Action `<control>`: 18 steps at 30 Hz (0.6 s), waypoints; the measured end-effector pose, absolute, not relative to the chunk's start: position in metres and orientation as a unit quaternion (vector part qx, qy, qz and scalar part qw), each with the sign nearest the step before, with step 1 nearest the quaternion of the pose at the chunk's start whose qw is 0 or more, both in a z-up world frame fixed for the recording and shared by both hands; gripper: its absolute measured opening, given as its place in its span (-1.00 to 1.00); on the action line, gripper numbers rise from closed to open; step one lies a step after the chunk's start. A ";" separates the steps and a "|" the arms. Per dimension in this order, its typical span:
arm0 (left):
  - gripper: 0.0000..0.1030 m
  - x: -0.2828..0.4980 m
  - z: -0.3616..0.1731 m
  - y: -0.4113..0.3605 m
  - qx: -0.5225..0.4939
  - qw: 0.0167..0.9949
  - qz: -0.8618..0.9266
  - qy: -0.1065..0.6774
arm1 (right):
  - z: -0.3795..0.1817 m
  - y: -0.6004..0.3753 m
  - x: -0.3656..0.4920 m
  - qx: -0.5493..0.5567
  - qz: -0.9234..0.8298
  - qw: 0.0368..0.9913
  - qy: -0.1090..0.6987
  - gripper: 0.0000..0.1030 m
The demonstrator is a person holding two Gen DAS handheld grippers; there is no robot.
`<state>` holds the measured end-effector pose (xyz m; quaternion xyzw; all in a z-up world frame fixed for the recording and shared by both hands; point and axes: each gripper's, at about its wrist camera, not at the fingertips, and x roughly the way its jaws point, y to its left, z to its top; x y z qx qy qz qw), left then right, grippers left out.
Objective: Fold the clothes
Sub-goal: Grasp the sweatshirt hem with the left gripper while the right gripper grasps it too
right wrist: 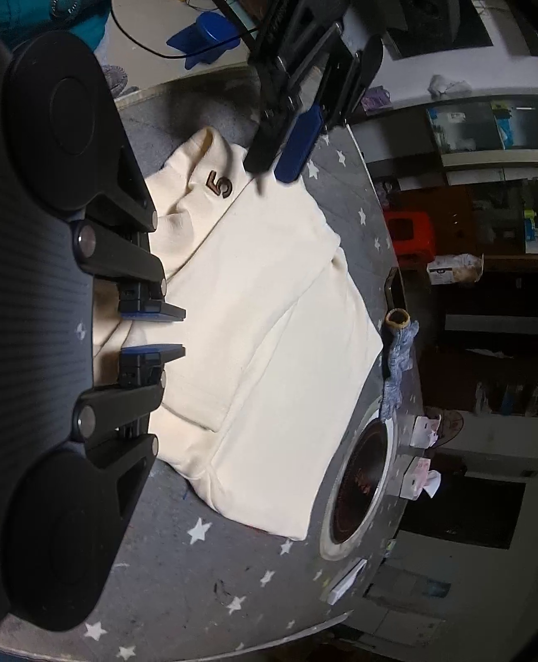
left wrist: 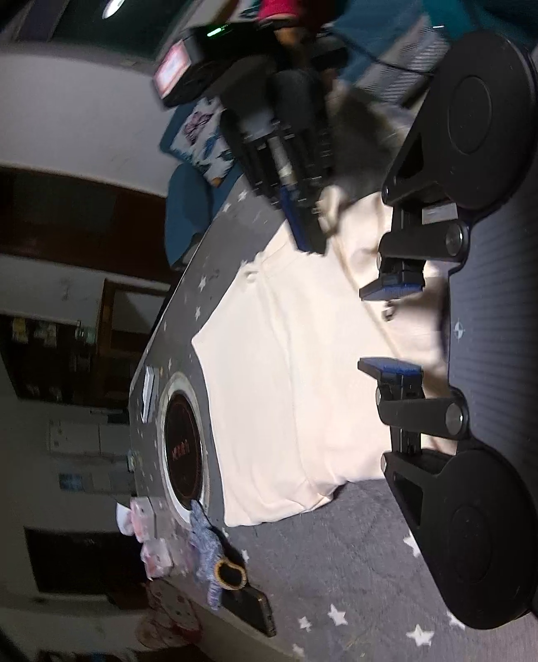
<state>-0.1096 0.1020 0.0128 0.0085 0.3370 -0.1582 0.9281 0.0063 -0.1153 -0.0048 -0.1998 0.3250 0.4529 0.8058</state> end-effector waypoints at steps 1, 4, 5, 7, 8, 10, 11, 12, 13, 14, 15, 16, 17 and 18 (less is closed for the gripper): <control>-0.08 -0.115 0.014 0.100 0.024 0.928 -0.161 0.336 | -0.003 -0.117 0.005 -0.199 0.455 0.805 0.325 -0.79; -0.06 -0.130 0.012 0.090 0.078 0.924 -0.172 0.332 | 0.002 -0.122 0.003 -0.202 0.457 0.804 0.323 -0.76; -0.06 -0.132 0.010 0.086 0.093 0.922 -0.176 0.331 | 0.003 -0.124 0.002 -0.205 0.457 0.803 0.322 -0.75; -0.06 -0.135 0.004 0.078 0.123 0.919 -0.179 0.328 | 0.005 -0.126 0.000 -0.212 0.457 0.802 0.320 -0.58; -0.06 -0.136 0.001 0.075 0.138 0.918 -0.180 0.326 | 0.006 -0.127 -0.002 -0.216 0.458 0.801 0.319 -0.56; -0.06 -0.135 -0.006 0.069 0.168 0.916 -0.176 0.318 | 0.007 -0.130 -0.006 -0.228 0.460 0.798 0.316 -0.53; -0.06 -0.135 -0.008 0.067 0.179 0.916 -0.175 0.313 | 0.007 -0.131 -0.009 -0.235 0.461 0.796 0.314 -0.51; -0.06 -0.135 -0.010 0.065 0.190 0.916 -0.175 0.308 | 0.007 -0.132 -0.011 -0.243 0.461 0.794 0.312 -0.49; -0.06 -0.135 -0.012 0.063 0.200 0.915 -0.175 0.304 | 0.007 -0.134 -0.014 -0.251 0.462 0.793 0.309 -0.42; -0.06 -0.135 -0.013 0.061 0.210 0.914 -0.175 0.299 | 0.008 -0.135 -0.017 -0.259 0.463 0.791 0.306 -0.37; -0.06 -0.136 -0.015 0.060 0.219 0.913 -0.176 0.295 | 0.008 -0.136 -0.020 -0.267 0.464 0.789 0.303 -0.30; -0.06 -0.135 -0.016 0.059 0.223 0.913 -0.178 0.292 | 0.008 -0.138 -0.024 -0.277 0.465 0.786 0.299 -0.29; -0.11 -0.134 -0.017 0.059 0.224 0.912 -0.180 0.291 | 0.008 -0.139 -0.026 -0.286 0.467 0.783 0.296 -0.29; -0.18 -0.133 -0.019 0.058 0.226 0.912 -0.181 0.290 | 0.007 -0.139 -0.029 -0.294 0.469 0.780 0.293 -0.24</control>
